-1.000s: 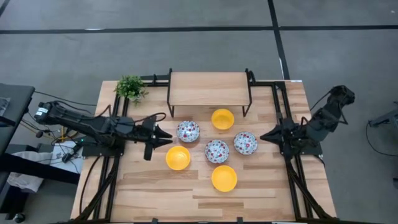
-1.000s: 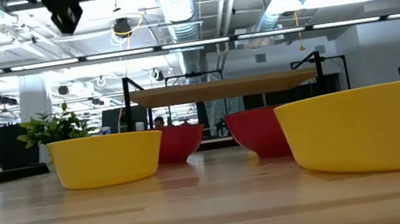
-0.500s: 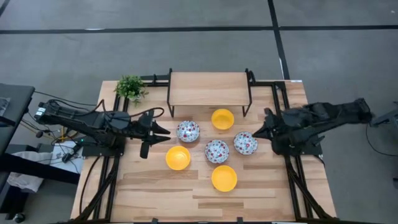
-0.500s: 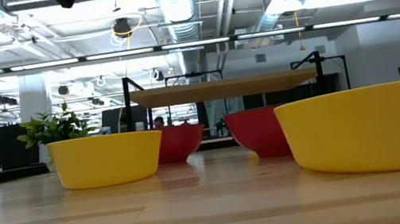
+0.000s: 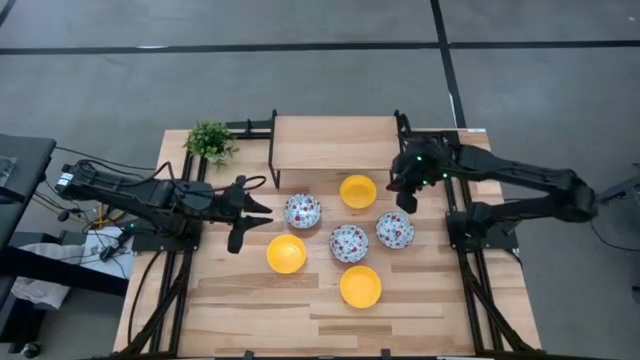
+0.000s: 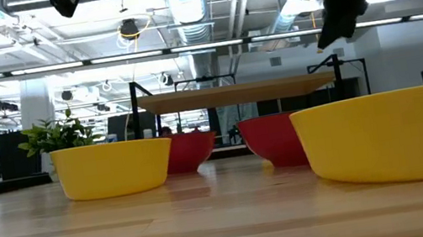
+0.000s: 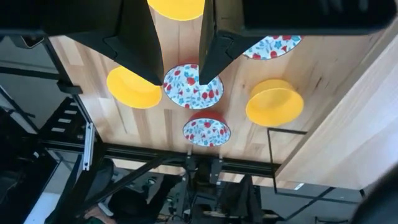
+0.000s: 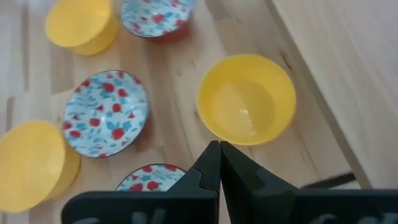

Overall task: Pick & Place Mini bowls
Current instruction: Put the left yellow bowl on the shelf

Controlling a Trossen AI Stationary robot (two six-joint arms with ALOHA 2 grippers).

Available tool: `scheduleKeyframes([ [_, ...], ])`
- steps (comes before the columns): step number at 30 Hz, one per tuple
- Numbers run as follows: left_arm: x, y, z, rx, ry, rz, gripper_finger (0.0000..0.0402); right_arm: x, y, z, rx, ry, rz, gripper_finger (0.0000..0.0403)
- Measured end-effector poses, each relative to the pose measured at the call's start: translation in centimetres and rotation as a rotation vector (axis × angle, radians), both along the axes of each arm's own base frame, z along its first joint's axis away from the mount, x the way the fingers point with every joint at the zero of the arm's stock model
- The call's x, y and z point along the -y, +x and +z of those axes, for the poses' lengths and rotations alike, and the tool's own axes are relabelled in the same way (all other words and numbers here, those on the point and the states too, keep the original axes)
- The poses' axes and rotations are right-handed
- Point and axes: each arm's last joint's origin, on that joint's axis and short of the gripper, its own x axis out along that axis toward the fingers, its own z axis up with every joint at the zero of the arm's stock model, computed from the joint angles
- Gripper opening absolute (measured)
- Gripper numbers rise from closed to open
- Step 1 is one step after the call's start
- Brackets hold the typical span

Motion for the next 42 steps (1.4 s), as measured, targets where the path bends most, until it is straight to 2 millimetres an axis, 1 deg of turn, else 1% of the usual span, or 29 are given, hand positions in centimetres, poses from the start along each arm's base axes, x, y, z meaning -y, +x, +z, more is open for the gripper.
scheduleKeyframes([
  [5, 0.0, 0.1, -0.1, -0.003, 0.002, 0.003, 0.0102, -0.6, 0.2, 0.0, 0.005, 0.029, -0.002, 0.0],
  [8, 0.1, 0.3, -0.3, -0.018, 0.005, 0.002, 0.0102, -1.4, 0.2, 0.2, 0.016, 0.054, 0.045, 0.0],
  [11, 0.1, 0.6, -1.3, -0.106, 0.029, 0.002, 0.0102, -2.3, 0.0, 0.1, -0.002, 0.105, 0.115, 0.0],
  [14, 0.3, 0.9, -2.4, -0.195, 0.043, 0.001, 0.0102, -3.3, -0.3, -0.2, -0.061, 0.133, 0.166, 0.0],
  [18, 0.4, 1.5, -3.0, -0.232, 0.051, -0.001, 0.0102, -4.6, -0.5, -0.6, -0.128, 0.15, 0.23, 0.0],
  [25, 0.5, 1.7, -3.2, -0.239, 0.074, -0.011, 0.0102, -6.0, -0.4, -0.5, -0.124, 0.147, 0.309, 0.0],
  [32, 0.5, 1.7, -3.0, -0.223, 0.074, -0.013, 0.0102, -6.7, -0.3, -0.5, -0.124, 0.144, 0.346, 0.0001],
  [36, 0.5, 1.7, -2.9, -0.211, 0.068, -0.012, 0.0102, -6.9, -0.3, -0.5, -0.126, 0.137, 0.352, 0.0019],
  [42, 0.5, 1.8, -3.0, -0.218, 0.037, 0.0, 0.0102, -6.9, -0.3, -0.6, -0.138, 0.075, 0.325, 0.0073],
])
